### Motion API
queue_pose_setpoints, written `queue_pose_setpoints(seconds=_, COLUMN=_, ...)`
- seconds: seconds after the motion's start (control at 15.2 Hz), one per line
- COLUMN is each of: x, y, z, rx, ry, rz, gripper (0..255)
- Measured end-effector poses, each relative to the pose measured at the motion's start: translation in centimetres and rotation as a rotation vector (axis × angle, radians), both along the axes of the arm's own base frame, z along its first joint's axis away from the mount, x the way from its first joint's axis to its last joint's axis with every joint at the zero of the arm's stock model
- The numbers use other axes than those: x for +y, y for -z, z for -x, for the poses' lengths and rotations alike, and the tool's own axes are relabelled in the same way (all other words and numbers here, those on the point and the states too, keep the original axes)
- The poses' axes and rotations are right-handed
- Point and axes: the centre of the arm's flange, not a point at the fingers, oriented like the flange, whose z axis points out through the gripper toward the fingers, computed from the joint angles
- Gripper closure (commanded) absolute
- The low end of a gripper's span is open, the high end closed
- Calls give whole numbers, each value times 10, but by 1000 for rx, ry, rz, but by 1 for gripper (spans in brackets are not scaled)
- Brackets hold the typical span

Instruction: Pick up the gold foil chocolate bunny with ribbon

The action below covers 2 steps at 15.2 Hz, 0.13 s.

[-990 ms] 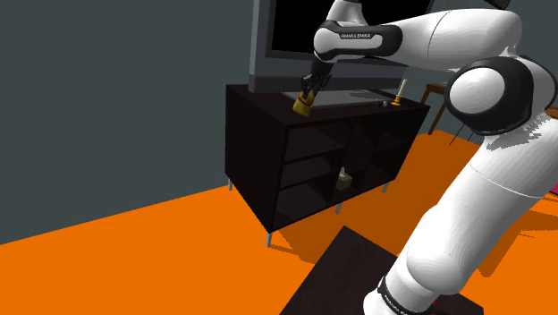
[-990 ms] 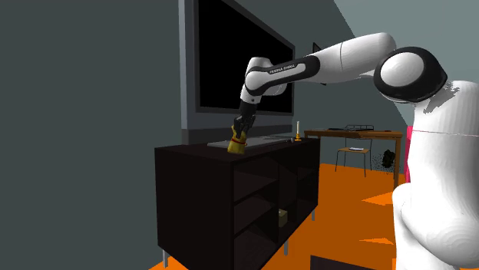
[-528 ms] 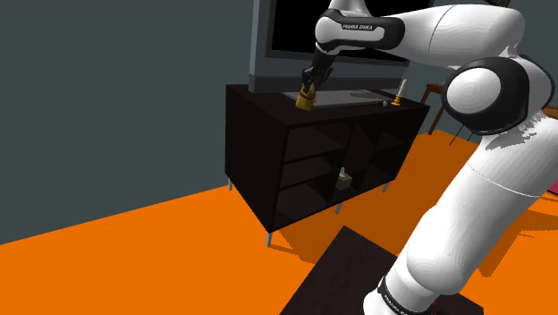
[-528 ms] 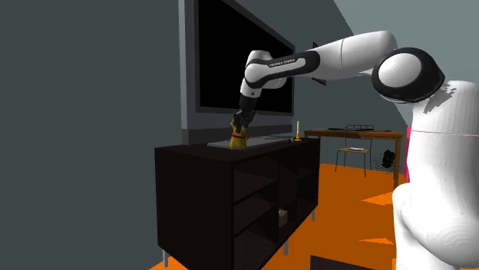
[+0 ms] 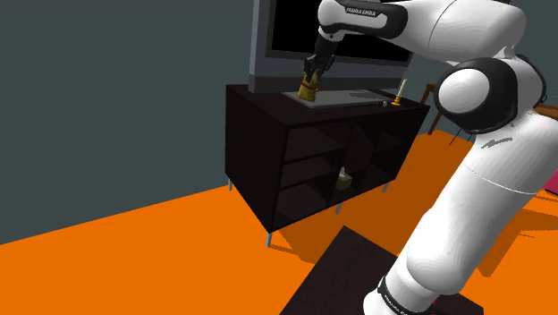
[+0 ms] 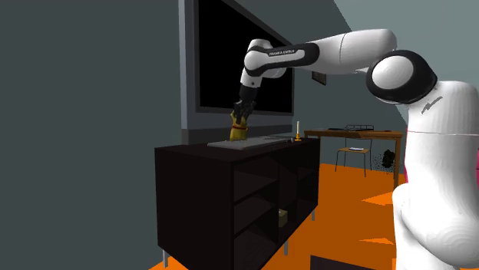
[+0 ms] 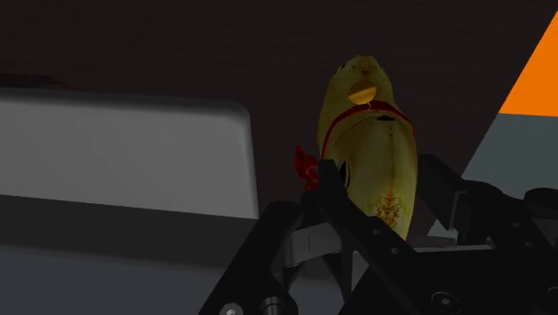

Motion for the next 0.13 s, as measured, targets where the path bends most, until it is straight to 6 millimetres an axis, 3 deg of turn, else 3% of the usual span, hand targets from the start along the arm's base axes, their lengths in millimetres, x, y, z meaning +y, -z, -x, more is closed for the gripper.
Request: queue_pose_setpoints(seconds=0.13, x=0, y=-9, z=0, rx=0, ry=0, rz=0, gripper=255)
